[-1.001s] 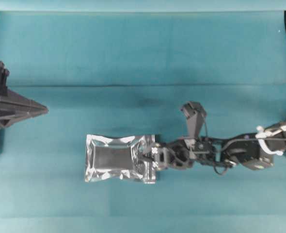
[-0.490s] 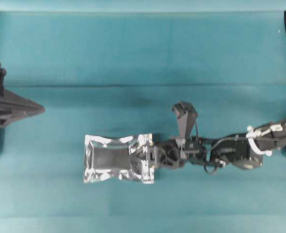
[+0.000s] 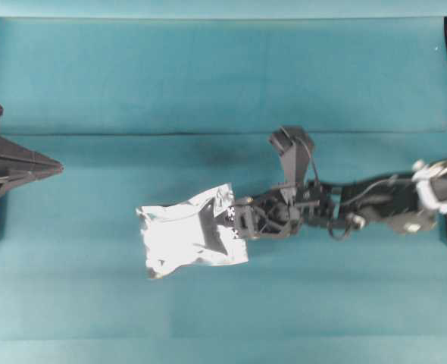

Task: Hand over the silver zip bag and make it stand upright.
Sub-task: 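Lift the bag with the right gripper and hang it vertically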

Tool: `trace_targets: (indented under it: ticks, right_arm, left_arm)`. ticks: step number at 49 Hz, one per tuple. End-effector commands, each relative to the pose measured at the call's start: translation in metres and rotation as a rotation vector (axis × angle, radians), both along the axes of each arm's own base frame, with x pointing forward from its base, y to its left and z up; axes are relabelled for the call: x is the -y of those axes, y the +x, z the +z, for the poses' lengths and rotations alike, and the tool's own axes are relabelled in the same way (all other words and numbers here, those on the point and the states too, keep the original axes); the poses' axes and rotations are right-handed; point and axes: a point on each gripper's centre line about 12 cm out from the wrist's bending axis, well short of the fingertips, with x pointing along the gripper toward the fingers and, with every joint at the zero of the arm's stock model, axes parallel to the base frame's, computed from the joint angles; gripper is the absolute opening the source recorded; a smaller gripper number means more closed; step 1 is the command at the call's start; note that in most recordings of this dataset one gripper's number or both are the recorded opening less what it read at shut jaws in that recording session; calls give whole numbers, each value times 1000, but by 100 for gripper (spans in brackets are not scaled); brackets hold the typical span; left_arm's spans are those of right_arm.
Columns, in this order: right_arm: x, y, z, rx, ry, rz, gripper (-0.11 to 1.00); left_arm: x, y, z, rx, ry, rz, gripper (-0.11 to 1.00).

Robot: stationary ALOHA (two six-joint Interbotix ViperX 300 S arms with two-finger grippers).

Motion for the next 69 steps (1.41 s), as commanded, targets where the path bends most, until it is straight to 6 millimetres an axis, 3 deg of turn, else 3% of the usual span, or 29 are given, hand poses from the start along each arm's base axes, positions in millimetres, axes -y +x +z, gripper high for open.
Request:
trace_targets:
  ticks: [1, 16, 24, 34, 46, 58, 69]
  right_arm:
    - [2, 5, 37, -5, -58, 99, 0]
    - [9, 16, 104, -191, -215, 465, 0]
    - [10, 25, 122, -249, -255, 607, 0]
    - [7, 33, 131, -356, -289, 788, 0]
    - [13, 42, 140, -459, -413, 887, 0]
    - [13, 49, 140, -536, -633, 1023, 0]
    - [17, 52, 134, -549, -695, 1037, 0]
  left_arm:
    - [1, 0, 3, 11, 0, -3, -1]
    - [1, -1, -1, -17, -1, -5, -1]
    - [1, -1, -3, -37, -1, -4, -1]
    - [1, -1, -4, -42, -1, -6, -1]
    - [1, -1, -4, -48, -3, -6, -1]
    - [1, -1, -9, -60, -11, -4, -1]
    - [0, 0, -15, -109, -31, -1, -1]
